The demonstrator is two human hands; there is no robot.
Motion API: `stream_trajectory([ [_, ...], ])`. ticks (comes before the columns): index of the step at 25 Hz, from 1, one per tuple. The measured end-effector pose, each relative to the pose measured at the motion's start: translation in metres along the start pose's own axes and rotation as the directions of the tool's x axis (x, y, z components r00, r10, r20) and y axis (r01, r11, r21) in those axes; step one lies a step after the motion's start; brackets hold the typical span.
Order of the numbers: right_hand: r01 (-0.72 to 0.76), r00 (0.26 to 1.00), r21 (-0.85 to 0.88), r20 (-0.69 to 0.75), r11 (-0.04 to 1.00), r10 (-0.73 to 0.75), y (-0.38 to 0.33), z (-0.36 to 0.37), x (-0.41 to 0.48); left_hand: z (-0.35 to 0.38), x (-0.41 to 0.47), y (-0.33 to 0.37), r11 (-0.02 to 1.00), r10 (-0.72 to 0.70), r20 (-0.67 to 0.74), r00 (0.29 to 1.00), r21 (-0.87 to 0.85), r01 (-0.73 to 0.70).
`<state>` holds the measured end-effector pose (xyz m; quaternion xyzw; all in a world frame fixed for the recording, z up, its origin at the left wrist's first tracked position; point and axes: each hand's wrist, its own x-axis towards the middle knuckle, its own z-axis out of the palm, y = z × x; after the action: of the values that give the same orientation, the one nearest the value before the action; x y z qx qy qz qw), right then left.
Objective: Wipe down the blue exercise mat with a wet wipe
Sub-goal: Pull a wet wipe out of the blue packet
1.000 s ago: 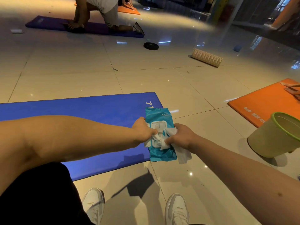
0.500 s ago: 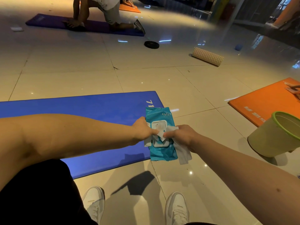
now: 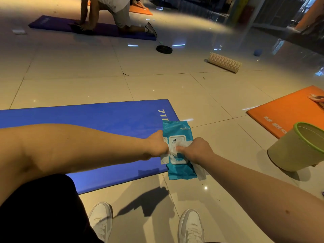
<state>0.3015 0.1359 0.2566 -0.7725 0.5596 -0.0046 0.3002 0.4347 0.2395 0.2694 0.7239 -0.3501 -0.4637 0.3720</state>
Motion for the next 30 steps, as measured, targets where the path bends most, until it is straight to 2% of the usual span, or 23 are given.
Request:
stream_trajectory([
  [5,-0.038,0.999,-0.178,0.016,0.983,0.042,-0.003,-0.005,0.002,0.008,0.005,0.003,0.997,-0.013,-0.001,1.0,0.082,0.013],
  [8,-0.041,0.997,-0.194,0.056,0.98,0.053,-0.004,-0.005,0.005,0.006,0.005,0.003,0.998,-0.024,-0.001,1.0,0.059,0.024],
  [10,-0.092,0.984,-0.029,0.153,0.995,0.095,-0.003,-0.007,0.007,0.004,0.006,-0.001,0.997,-0.027,-0.009,1.0,0.07,0.028],
  [12,-0.194,0.946,0.18,0.296,0.964,0.135,-0.001,-0.013,0.006,0.001,0.008,-0.002,0.996,-0.027,-0.037,0.999,0.09,0.03],
  [14,-0.254,0.919,0.273,0.367,0.928,0.144,0.0,-0.021,0.007,-0.003,0.008,-0.002,0.995,-0.025,-0.047,0.999,0.098,0.03],
  [17,-0.23,0.947,0.363,0.296,0.903,0.122,0.001,-0.026,0.01,0.0,0.005,0.0,0.993,-0.012,-0.015,1.0,0.113,0.014],
  [19,-0.16,0.977,0.334,0.19,0.929,0.1,0.003,-0.024,0.008,0.004,0.006,0.0,0.991,0.009,0.003,1.0,0.133,-0.009],
  [23,0.04,0.995,0.06,0.084,0.997,-0.045,0.006,-0.012,0.009,0.007,0.008,0.0,0.993,0.047,0.014,0.999,0.107,-0.048],
  [24,0.062,0.994,0.048,0.085,0.997,-0.066,0.006,-0.012,0.009,0.006,0.009,0.0,0.995,0.049,0.014,0.999,0.089,-0.05],
  [27,-0.013,0.984,0.301,0.173,0.953,-0.042,0.005,-0.022,0.01,-0.001,0.01,-0.002,0.998,0.026,-0.01,1.0,0.057,-0.025],
  [30,-0.042,0.985,0.342,0.172,0.939,-0.018,0.01,-0.031,0.008,-0.006,0.013,-0.006,1.0,0.0,-0.03,1.0,0.028,0.0],
])
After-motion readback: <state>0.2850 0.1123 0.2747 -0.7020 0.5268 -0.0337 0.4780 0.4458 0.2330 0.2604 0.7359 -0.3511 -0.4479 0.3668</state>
